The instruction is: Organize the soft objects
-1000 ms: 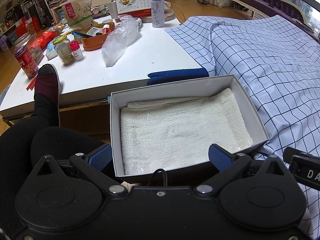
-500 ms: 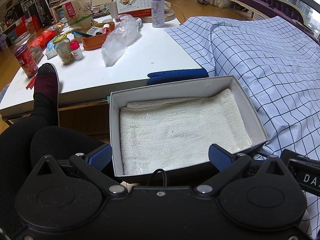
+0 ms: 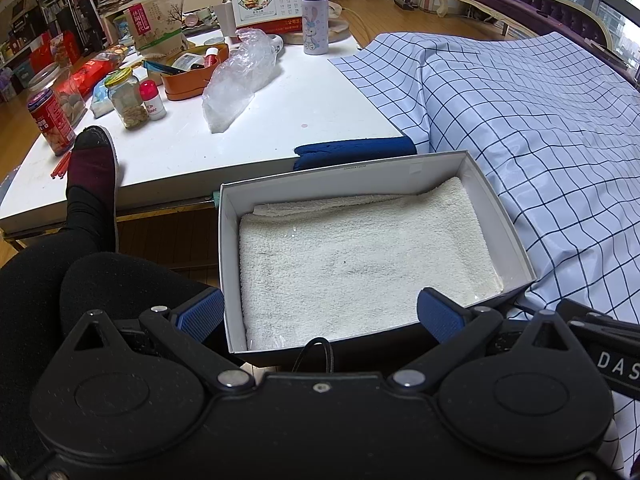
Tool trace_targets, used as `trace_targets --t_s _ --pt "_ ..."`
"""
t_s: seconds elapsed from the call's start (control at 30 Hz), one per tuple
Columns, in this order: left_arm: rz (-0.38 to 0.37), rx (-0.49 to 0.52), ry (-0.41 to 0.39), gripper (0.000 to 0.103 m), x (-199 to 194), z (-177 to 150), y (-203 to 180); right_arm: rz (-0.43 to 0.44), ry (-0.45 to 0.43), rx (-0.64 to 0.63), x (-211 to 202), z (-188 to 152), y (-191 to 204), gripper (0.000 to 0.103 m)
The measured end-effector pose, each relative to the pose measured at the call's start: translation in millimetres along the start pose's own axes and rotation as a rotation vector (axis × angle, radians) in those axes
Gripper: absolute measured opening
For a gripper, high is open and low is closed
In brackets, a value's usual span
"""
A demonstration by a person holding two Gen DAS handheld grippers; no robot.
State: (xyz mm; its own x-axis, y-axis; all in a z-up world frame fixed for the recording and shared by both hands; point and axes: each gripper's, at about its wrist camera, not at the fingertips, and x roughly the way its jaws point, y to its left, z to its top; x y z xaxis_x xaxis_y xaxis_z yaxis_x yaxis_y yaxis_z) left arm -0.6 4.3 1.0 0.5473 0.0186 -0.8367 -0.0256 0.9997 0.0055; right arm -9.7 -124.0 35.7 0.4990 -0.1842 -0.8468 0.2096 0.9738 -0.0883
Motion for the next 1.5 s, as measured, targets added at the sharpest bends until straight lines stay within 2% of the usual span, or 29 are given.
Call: trace_targets --t_s 1.5 --pt "-0.014 -0.007 -0.008 0.099 -0.9 0.0 0.1 0.001 0.004 -0.02 3.2 -2.9 5.7 0.102"
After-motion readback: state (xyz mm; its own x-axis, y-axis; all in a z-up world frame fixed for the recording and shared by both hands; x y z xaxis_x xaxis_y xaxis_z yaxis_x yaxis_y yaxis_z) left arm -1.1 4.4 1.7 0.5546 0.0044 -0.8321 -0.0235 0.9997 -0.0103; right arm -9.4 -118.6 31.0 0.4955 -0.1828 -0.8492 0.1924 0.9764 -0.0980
